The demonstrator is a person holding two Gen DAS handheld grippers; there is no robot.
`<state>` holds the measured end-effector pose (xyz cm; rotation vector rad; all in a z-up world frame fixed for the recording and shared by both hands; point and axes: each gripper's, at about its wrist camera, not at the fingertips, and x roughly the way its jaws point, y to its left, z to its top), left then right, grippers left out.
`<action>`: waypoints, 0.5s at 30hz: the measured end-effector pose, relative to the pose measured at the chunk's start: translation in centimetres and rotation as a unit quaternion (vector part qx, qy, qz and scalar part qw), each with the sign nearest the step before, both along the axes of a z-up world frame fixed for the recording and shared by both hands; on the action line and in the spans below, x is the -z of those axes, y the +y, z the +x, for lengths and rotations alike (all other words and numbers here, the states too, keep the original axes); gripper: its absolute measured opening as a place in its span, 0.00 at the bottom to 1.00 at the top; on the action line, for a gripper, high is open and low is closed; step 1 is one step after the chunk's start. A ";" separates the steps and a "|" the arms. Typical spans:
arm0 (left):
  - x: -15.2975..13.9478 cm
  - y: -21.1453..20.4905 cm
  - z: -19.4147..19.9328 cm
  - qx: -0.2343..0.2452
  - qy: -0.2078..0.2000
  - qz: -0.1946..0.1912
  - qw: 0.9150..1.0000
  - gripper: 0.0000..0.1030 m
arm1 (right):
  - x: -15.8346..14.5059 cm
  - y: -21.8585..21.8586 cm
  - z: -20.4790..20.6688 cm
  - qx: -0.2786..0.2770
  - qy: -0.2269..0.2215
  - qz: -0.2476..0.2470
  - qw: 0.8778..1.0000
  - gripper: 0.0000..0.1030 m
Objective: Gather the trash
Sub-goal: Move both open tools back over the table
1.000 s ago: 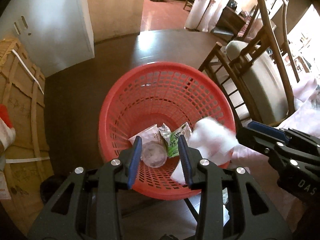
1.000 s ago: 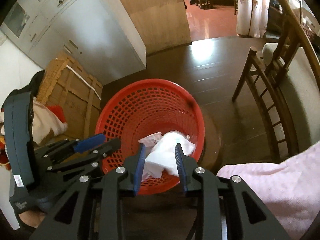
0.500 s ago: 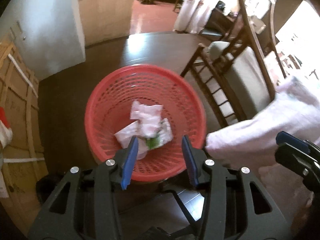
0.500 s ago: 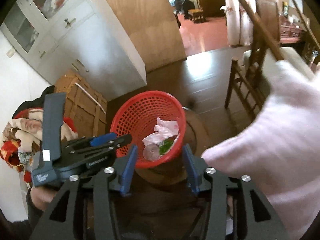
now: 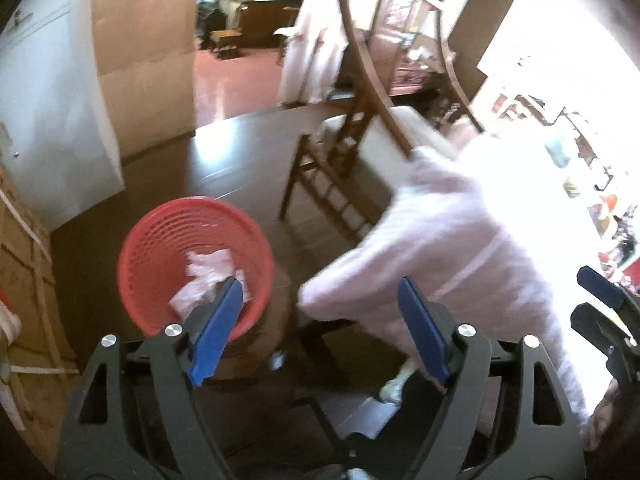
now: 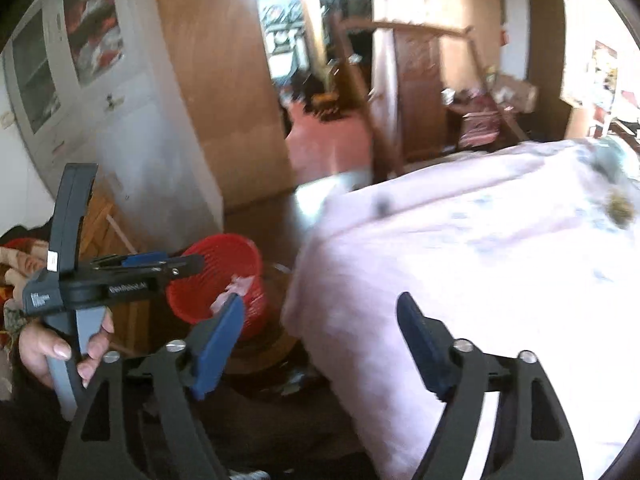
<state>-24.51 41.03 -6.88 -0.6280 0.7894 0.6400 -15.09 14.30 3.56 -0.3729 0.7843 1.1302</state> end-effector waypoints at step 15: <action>-5.2 -13.4 11.9 0.188 -0.027 0.036 0.981 0.83 | -0.3 -19.6 7.7 0.207 0.000 0.022 0.978 0.89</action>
